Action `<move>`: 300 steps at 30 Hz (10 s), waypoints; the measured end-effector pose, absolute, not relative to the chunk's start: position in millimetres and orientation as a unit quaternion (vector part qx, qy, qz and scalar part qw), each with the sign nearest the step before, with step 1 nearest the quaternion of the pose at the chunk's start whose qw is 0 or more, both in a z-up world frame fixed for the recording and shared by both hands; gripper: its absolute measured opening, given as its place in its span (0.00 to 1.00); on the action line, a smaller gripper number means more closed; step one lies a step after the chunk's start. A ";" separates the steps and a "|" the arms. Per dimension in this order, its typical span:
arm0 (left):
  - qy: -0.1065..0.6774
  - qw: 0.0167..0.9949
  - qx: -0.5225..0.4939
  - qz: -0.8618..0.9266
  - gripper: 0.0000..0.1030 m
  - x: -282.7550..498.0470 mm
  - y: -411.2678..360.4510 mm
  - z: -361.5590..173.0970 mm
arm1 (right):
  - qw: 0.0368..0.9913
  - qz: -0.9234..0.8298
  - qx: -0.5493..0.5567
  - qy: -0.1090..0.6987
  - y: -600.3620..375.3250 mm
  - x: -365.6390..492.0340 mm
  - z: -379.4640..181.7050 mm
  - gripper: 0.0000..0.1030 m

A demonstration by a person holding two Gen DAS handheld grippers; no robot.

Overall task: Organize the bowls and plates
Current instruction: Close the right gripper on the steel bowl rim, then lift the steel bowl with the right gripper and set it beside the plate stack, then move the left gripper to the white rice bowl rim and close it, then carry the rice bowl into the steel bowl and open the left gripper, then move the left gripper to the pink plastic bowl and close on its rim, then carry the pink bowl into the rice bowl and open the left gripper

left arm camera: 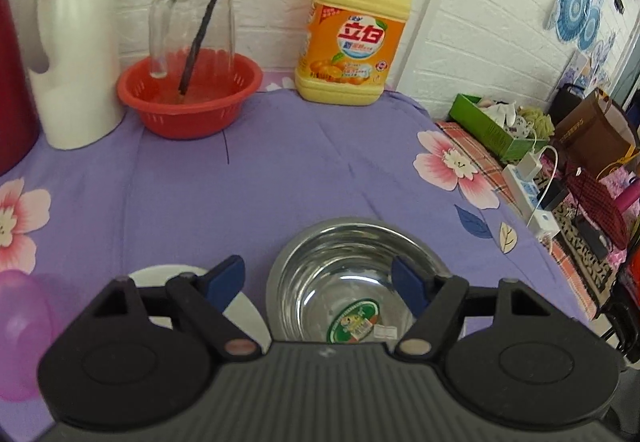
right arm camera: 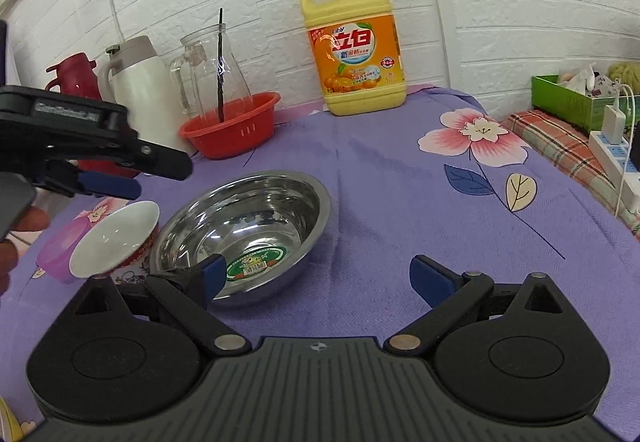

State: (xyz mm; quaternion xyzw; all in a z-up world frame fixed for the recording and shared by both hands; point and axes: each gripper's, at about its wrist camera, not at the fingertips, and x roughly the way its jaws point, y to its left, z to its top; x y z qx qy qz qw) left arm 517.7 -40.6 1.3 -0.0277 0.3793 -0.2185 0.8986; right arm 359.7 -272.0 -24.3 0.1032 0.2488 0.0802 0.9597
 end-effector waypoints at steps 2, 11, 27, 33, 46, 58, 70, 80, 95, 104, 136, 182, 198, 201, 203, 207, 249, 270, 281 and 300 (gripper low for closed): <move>0.381 0.898 -0.015 -0.220 0.72 530.0 -47.6 -3.8 | 0.961 0.081 0.101 0.244 -270.6 360.9 -22.2 1.00; 0.414 0.881 0.015 -0.229 0.72 562.4 -70.3 -27.9 | 0.957 0.060 0.037 0.281 -246.4 397.3 -20.0 1.00; 0.457 0.840 0.075 -0.282 0.72 546.0 -105.6 -45.5 | 0.940 0.078 0.037 0.329 -250.4 386.3 -24.2 1.00; 0.453 0.840 0.092 -0.282 0.72 540.4 -111.8 -50.5 | 0.942 0.076 0.063 0.320 -252.2 386.6 -32.4 1.00; 0.445 0.846 0.079 -0.284 0.46 526.0 -111.2 -47.2 | 0.952 0.075 0.055 0.292 -256.0 379.5 -31.6 0.78; 0.416 0.865 0.045 -0.277 0.46 426.7 -58.7 3.0 | 0.958 0.109 0.055 0.260 -232.7 296.3 0.6 0.79; 0.403 0.895 -0.009 -0.190 0.45 280.2 88.2 -4.5 | 0.946 0.228 0.000 0.231 -118.8 183.6 9.8 0.83; 0.399 0.899 -0.005 -0.181 0.44 251.5 103.6 -12.9 | 0.941 0.238 -0.017 0.241 -89.7 160.3 5.6 0.84; 0.451 0.852 0.032 -0.264 0.44 305.4 -16.2 -60.7 | 0.939 0.134 0.035 0.315 -182.2 194.0 -40.7 0.84; 0.428 0.868 0.066 -0.243 0.73 308.2 -26.7 -63.8 | 0.933 0.150 0.053 0.322 -200.4 197.3 -46.4 0.91; 0.383 0.902 -0.097 -0.172 0.73 358.1 82.1 -24.6 | 0.956 0.161 -0.019 0.244 -200.3 265.7 36.6 1.00; 0.428 0.855 -0.267 -0.124 0.22 450.1 67.5 -42.2 | 0.900 0.249 -0.047 0.355 -144.1 401.8 3.7 0.56; 0.422 0.851 -0.236 -0.205 0.21 291.8 14.3 -16.8 | 0.926 0.189 -0.034 0.325 -191.8 238.8 19.5 0.57; 0.428 0.849 -0.227 -0.211 0.21 271.7 10.1 -23.0 | 0.927 0.184 -0.030 0.325 -194.5 218.1 14.3 0.57; 0.431 0.848 -0.224 -0.212 0.21 263.8 8.7 -28.2 | 0.928 0.180 -0.031 0.326 -194.5 207.0 9.5 0.57; 0.439 0.849 -0.211 -0.206 0.21 258.6 6.2 -40.3 | 0.927 0.177 -0.030 0.330 -193.6 199.9 -3.5 0.56; 0.384 0.894 -0.217 -0.073 0.78 357.8 215.6 -15.3 | 0.916 0.249 0.006 0.313 -138.8 302.3 39.4 1.00; 0.410 0.885 -0.212 -0.068 0.78 515.9 227.9 -51.1 | 0.882 0.297 -0.077 0.357 -7.6 428.1 6.4 1.00; 0.409 0.885 -0.207 -0.078 0.76 525.1 229.2 -57.8 | 0.886 0.285 -0.064 0.361 1.4 453.7 0.0 1.00; 0.405 0.885 -0.201 -0.109 0.37 492.2 202.3 -47.3 | 0.869 0.298 -0.067 0.388 5.6 440.6 -4.1 0.64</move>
